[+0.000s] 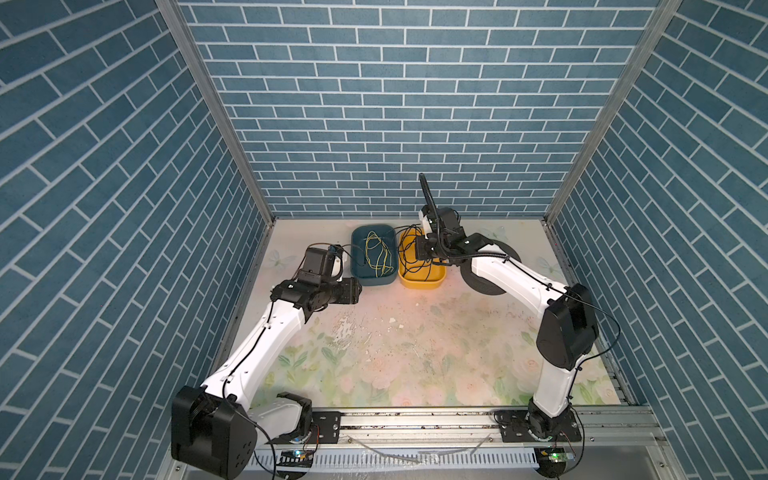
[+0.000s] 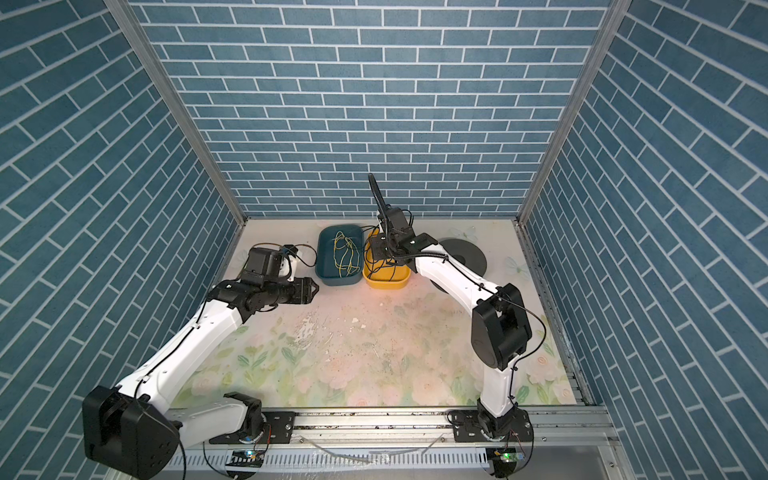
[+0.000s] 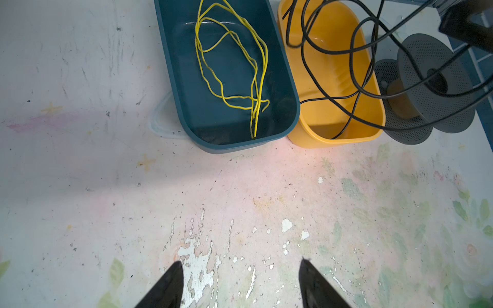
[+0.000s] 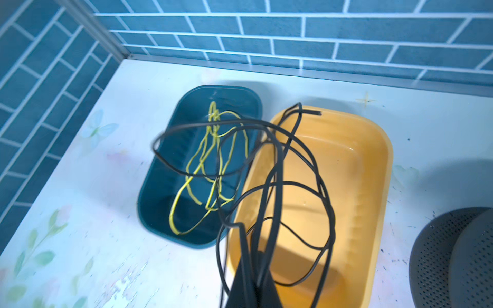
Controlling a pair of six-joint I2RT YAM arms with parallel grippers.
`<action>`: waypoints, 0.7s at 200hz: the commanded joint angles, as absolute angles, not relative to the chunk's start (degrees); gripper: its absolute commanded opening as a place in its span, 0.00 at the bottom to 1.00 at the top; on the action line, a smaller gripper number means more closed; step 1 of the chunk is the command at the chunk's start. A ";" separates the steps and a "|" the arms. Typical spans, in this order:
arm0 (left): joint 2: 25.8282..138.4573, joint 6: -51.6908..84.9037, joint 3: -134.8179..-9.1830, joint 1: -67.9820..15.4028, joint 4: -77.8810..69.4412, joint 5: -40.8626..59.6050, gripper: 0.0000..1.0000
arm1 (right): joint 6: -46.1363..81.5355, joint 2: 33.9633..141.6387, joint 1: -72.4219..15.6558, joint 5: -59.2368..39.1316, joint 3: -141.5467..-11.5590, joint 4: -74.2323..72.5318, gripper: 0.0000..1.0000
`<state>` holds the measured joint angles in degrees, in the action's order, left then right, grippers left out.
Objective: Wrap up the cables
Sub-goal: 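Lift the black cable out with the right gripper and drape it on the table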
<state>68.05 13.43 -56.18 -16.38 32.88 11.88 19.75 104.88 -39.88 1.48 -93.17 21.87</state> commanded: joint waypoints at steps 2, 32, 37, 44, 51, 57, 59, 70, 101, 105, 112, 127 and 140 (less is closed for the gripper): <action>65.91 14.60 -54.83 -14.93 30.28 13.41 0.68 | 14.68 98.59 -40.85 -0.64 -90.67 21.75 0.00; 64.39 15.77 -53.80 -13.17 28.00 14.38 0.67 | 12.30 91.85 -41.49 -4.17 -87.30 23.45 0.00; 64.35 15.84 -53.77 -12.89 27.72 14.62 0.67 | 12.00 90.64 -41.57 -4.61 -86.82 23.72 0.00; 64.42 15.94 -53.79 -12.66 27.66 14.96 0.67 | 11.49 88.81 -41.58 -5.52 -85.79 24.22 0.00; 64.56 16.02 -53.94 -12.52 27.69 15.16 0.67 | 11.20 87.41 -41.68 -7.04 -84.83 24.41 0.00; 64.66 16.09 -53.96 -12.44 27.59 15.23 0.67 | 11.10 85.97 -41.66 -7.85 -84.03 24.59 0.00; 64.62 16.09 -53.94 -12.45 27.49 15.32 0.67 | 11.04 85.54 -41.66 -8.12 -83.74 24.60 0.00; 64.92 16.09 -54.05 -12.33 27.16 16.29 0.67 | 10.66 82.93 -41.66 -9.90 -82.40 24.86 0.00; 66.48 16.00 -55.01 -12.39 27.44 18.09 0.67 | 10.03 76.65 -41.68 -17.18 -79.02 24.82 0.00; 66.60 16.09 -54.95 -12.39 27.24 18.24 0.67 | 10.00 76.08 -41.66 -18.45 -78.82 24.96 0.00; 66.60 16.32 -54.86 -12.38 26.73 18.77 0.67 | 10.01 75.09 -41.68 -20.47 -78.55 25.05 0.00; 66.53 16.87 -54.45 -12.34 25.40 19.56 0.67 | 10.76 72.82 -41.67 -24.89 -77.67 24.01 0.00; 66.48 17.14 -54.23 -12.39 24.36 20.01 0.67 | 11.40 70.81 -41.66 -27.56 -76.92 22.80 0.00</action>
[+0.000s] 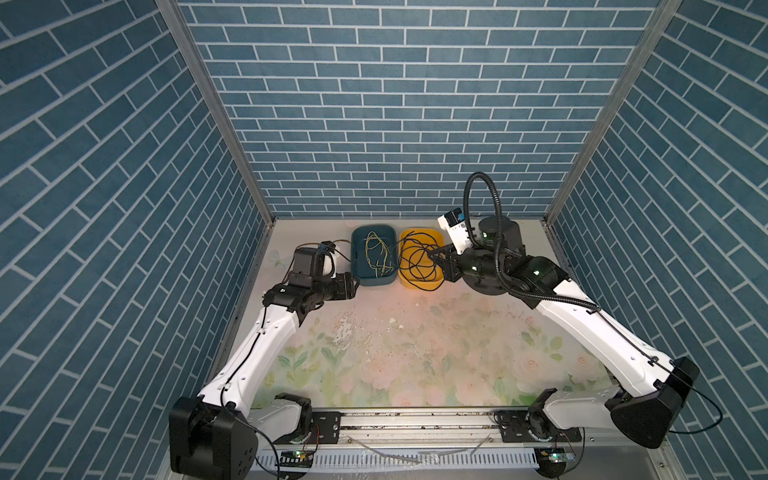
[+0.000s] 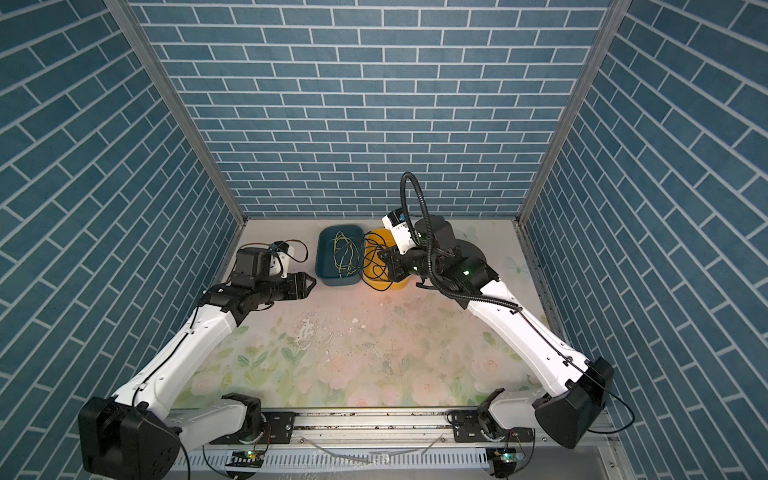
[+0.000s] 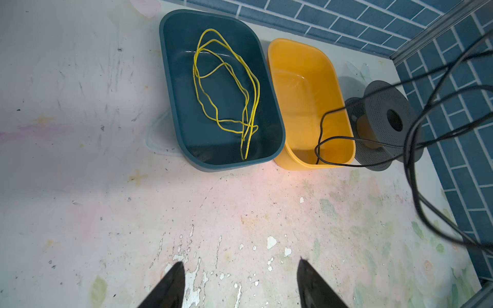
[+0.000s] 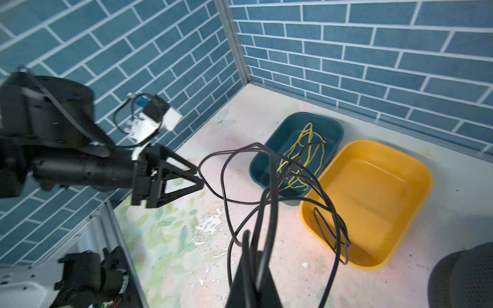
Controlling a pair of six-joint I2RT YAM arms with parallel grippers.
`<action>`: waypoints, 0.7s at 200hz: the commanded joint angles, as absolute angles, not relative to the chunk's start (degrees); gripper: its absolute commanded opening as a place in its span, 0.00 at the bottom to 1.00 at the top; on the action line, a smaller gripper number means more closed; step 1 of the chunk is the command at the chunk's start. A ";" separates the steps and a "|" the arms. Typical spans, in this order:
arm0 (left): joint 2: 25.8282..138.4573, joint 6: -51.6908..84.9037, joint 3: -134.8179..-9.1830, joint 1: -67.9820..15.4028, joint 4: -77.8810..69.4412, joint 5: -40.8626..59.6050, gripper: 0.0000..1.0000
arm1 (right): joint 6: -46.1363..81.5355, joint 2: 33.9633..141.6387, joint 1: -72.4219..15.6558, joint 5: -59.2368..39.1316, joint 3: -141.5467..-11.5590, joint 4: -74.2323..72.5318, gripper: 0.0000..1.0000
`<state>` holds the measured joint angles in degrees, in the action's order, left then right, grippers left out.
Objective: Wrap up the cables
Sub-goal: 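Lift the black cable out with the right gripper and drape it on the table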
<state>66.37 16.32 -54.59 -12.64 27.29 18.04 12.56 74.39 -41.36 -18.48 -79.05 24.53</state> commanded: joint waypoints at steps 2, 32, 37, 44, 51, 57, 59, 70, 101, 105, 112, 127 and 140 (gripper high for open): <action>66.50 17.23 -54.16 -12.37 24.28 20.08 0.68 | 11.44 70.41 -41.70 -27.94 -76.84 22.64 0.00; 66.78 17.91 -53.88 -12.33 23.43 20.76 0.67 | 11.53 66.41 -41.66 -29.26 -75.35 20.77 0.00; 66.80 17.98 -53.81 -12.35 23.38 20.83 0.67 | 11.30 66.13 -41.57 -28.70 -75.19 21.01 0.00; 66.80 18.10 -53.66 -12.39 23.38 20.97 0.67 | 10.78 65.93 -41.57 -28.04 -74.97 21.54 0.00; 66.74 18.17 -53.53 -12.38 23.29 20.98 0.67 | 10.51 65.93 -41.57 -27.20 -74.57 22.10 0.00; 66.79 18.11 -53.44 -12.35 23.41 21.08 0.67 | 10.46 66.07 -41.55 -26.32 -74.02 22.32 0.00; 66.80 18.11 -53.44 -12.36 23.39 21.09 0.67 | 10.46 66.15 -41.59 -26.03 -73.77 22.39 0.00; 66.80 18.11 -53.48 -12.39 23.87 21.10 0.67 | 10.62 66.81 -41.49 -24.53 -72.23 22.70 0.00; 66.36 18.18 -53.61 -12.38 24.95 21.09 0.64 | 11.03 70.04 -40.84 -21.22 -66.26 22.15 0.00; 66.20 18.12 -53.49 -12.39 25.04 21.17 0.64 | 11.15 70.44 -40.66 -20.76 -65.47 21.79 0.00; 66.12 18.30 -53.14 -12.35 25.05 21.42 0.63 | 11.37 71.17 -40.23 -20.19 -64.14 21.30 0.00; 66.25 18.79 -52.12 -12.32 25.06 22.03 0.62 | 12.06 72.66 -39.17 -20.47 -62.15 20.22 0.00; 66.43 19.68 -50.76 -12.39 24.64 22.90 0.62 | 12.64 73.36 -38.49 -21.11 -60.69 19.04 0.00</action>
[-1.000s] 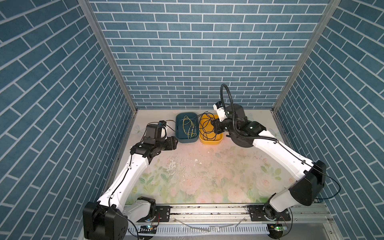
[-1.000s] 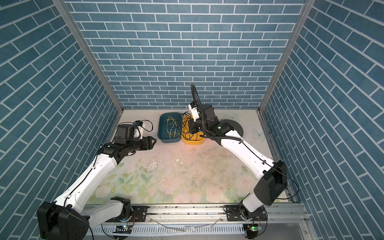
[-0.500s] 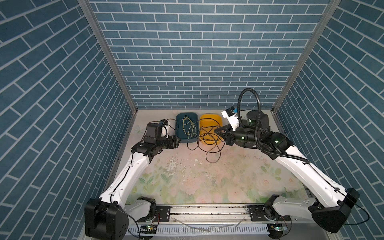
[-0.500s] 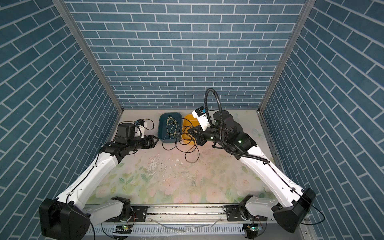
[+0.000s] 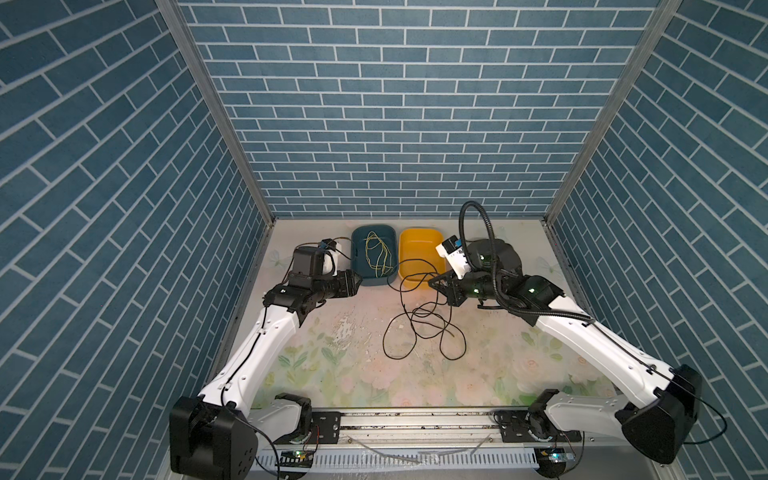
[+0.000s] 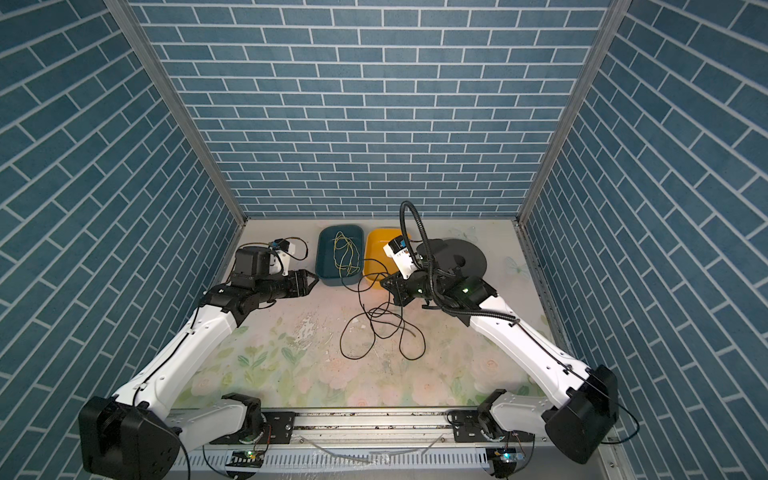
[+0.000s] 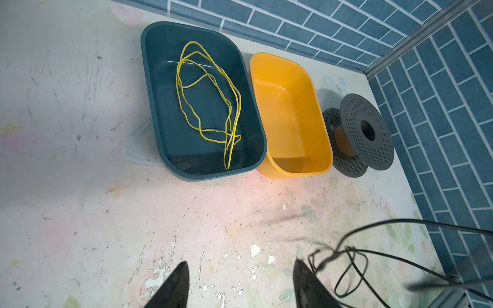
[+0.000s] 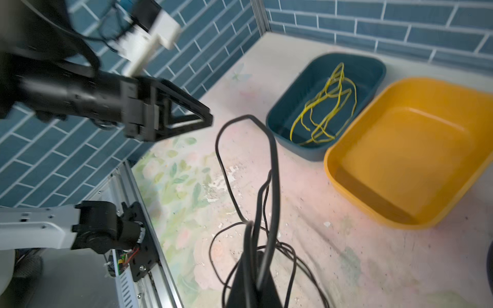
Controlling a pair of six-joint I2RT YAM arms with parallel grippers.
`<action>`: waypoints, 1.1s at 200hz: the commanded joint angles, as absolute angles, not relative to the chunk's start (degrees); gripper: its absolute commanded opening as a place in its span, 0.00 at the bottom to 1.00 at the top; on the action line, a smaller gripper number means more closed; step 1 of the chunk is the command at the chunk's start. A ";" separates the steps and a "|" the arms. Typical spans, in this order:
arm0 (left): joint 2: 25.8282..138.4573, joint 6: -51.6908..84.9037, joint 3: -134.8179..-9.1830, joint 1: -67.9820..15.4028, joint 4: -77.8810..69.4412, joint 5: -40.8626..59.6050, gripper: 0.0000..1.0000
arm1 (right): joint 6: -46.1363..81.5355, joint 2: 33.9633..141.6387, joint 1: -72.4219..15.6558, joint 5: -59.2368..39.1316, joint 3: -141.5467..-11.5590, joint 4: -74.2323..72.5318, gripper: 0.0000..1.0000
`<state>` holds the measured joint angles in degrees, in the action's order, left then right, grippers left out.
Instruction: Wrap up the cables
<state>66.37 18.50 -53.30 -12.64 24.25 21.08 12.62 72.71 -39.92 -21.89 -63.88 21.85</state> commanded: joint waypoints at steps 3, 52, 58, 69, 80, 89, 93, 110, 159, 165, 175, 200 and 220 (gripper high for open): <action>66.51 19.83 -50.46 -12.39 24.49 23.07 0.62 | 12.73 73.51 -38.40 -21.29 -60.46 18.80 0.00; 66.48 23.69 -45.38 -16.47 20.19 23.57 0.62 | 14.09 72.74 -37.48 -22.69 -59.42 16.31 0.00; 66.60 24.31 -44.59 -17.62 18.84 23.54 0.62 | 14.22 72.39 -37.36 -22.99 -59.41 15.86 0.00; 66.92 25.38 -43.36 -19.63 16.63 23.39 0.62 | 14.40 71.38 -37.18 -23.11 -59.32 15.00 0.00; 67.48 26.39 -42.02 -21.33 13.98 23.35 0.63 | 14.67 70.34 -36.81 -23.16 -59.01 14.05 0.00; 68.10 27.43 -40.79 -22.46 11.42 23.38 0.63 | 14.88 69.37 -36.34 -23.34 -58.75 13.12 0.00; 68.43 27.81 -40.35 -22.99 10.16 23.70 0.63 | 15.06 69.00 -36.10 -23.52 -58.61 12.80 0.00; 70.18 28.37 -38.75 -25.42 6.54 23.67 0.64 | 15.85 67.60 -34.96 -24.95 -58.16 10.77 0.00; 74.49 29.19 -35.02 -28.52 -3.37 23.64 0.71 | 18.32 66.36 -32.48 -29.25 -57.92 7.17 0.00; 74.78 29.70 -34.51 -28.80 -5.07 23.56 0.72 | 18.57 66.36 -32.36 -29.31 -57.91 6.91 0.00; 75.13 30.52 -33.71 -29.36 -7.91 23.75 0.72 | 18.97 66.40 -32.06 -29.51 -57.92 6.60 0.00; 75.63 32.52 -32.75 -31.20 -11.78 23.50 0.72 | 19.77 66.47 -31.73 -28.97 -58.18 6.41 0.00; 76.47 34.94 -32.15 -33.04 -13.76 22.59 0.69 | 20.68 66.14 -31.51 -28.48 -57.92 5.45 0.00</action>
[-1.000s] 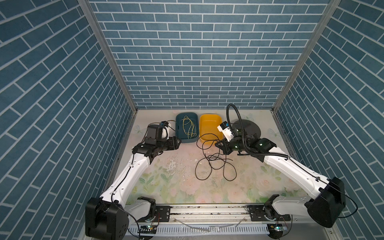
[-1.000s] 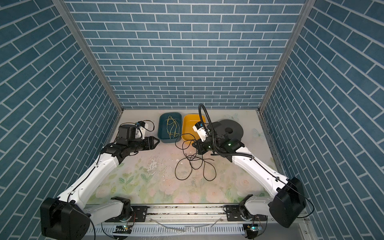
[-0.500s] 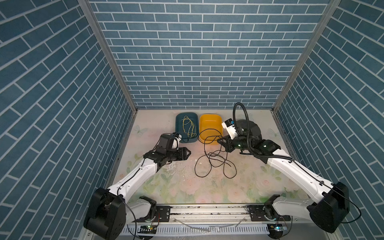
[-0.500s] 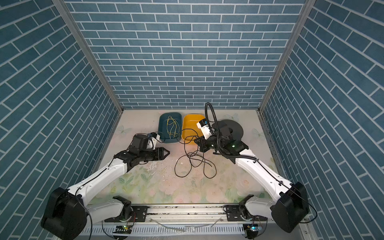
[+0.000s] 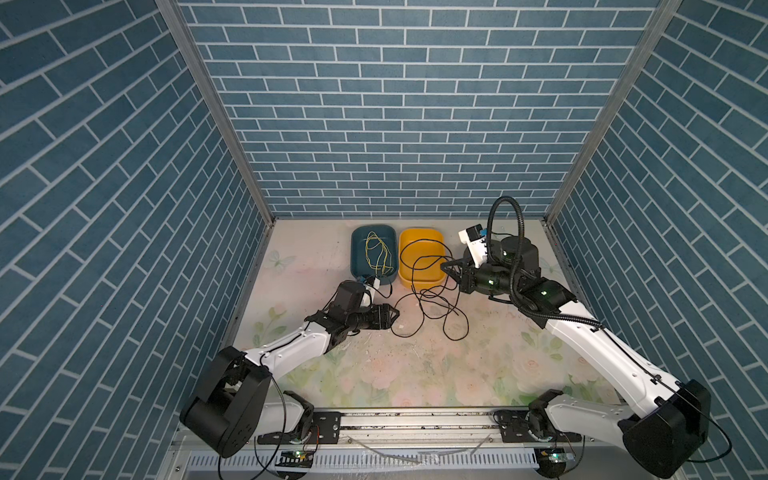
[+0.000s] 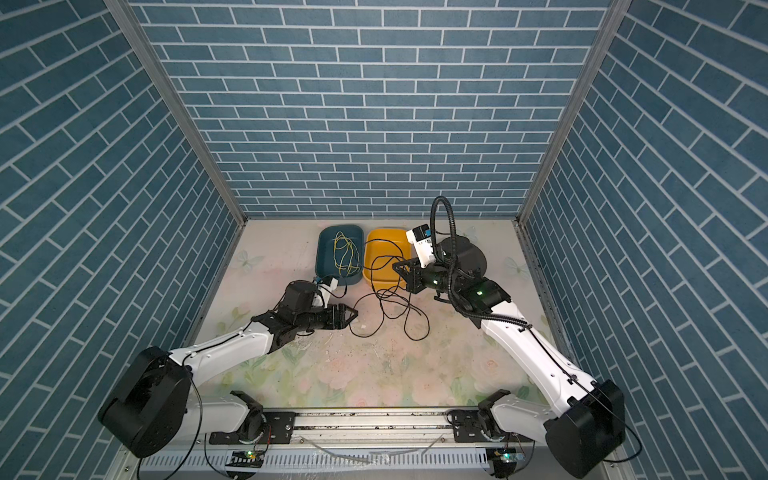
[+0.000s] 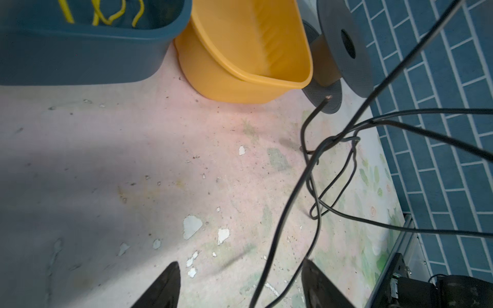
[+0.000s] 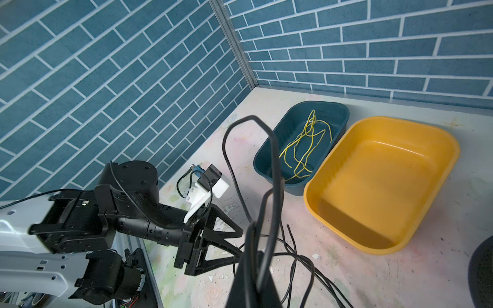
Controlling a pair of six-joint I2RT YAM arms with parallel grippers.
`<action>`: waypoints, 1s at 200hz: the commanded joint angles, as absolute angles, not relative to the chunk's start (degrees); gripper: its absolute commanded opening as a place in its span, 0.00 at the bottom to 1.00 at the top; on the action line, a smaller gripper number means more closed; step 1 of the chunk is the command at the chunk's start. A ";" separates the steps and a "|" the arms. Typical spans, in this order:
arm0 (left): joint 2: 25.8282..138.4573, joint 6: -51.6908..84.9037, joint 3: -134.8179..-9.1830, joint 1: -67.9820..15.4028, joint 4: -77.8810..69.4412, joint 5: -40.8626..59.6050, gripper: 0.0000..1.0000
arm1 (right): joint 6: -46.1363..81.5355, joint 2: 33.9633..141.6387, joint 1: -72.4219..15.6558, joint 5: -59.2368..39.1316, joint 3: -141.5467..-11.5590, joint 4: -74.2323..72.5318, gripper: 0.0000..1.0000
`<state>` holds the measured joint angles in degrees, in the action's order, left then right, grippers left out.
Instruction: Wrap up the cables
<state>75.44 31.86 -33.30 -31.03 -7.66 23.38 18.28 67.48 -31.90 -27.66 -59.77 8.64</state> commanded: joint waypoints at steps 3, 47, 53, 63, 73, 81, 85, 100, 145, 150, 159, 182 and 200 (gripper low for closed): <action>76.69 35.28 -32.05 -33.34 -14.18 22.62 0.69 | 20.81 66.10 -31.51 -28.42 -57.92 5.31 0.00; 79.83 37.61 -32.00 -35.50 -15.74 21.10 0.59 | 21.88 65.14 -30.76 -26.77 -57.94 4.79 0.00; 80.02 37.46 -32.28 -35.51 -15.20 21.02 0.53 | 21.97 64.83 -30.63 -26.44 -57.79 4.75 0.00; 79.83 36.88 -32.95 -35.51 -13.77 20.87 0.44 | 22.07 64.27 -30.34 -25.94 -57.57 4.82 0.00; 79.15 35.84 -33.87 -35.51 -10.81 20.01 0.33 | 22.05 63.77 -30.00 -25.39 -57.28 5.23 0.00; 78.26 34.44 -34.97 -35.49 -7.48 18.77 0.24 | 21.89 63.44 -29.68 -24.86 -57.07 5.80 0.00; 77.68 33.76 -35.62 -35.53 -5.53 17.96 0.20 | 21.76 63.34 -29.58 -24.59 -56.98 6.15 0.00; 75.34 30.54 -38.27 -35.42 1.97 15.40 0.08 | 20.87 62.99 -29.27 -23.53 -56.98 7.95 0.00; 69.76 21.98 -49.81 -33.57 26.21 10.56 0.00 | 18.81 62.76 -28.39 -20.29 -57.21 12.90 0.00; 69.40 21.40 -50.97 -33.18 28.29 10.27 0.00 | 18.72 62.76 -28.27 -20.06 -57.07 13.21 0.00; 68.66 20.31 -52.64 -32.59 31.54 9.26 0.00 | 18.72 62.72 -28.00 -19.87 -56.87 13.47 0.00; 67.17 17.12 -56.74 -31.69 39.54 3.99 0.00 | 18.72 61.98 -27.30 -18.68 -56.21 13.80 0.00; 65.96 14.89 -59.14 -29.98 44.10 2.78 0.00 | 18.55 61.74 -26.68 -15.18 -56.35 15.70 0.00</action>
<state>67.37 20.14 -56.45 -31.97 31.46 7.49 20.51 63.51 -27.59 -19.94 -57.82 13.08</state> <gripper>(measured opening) 0.061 0.052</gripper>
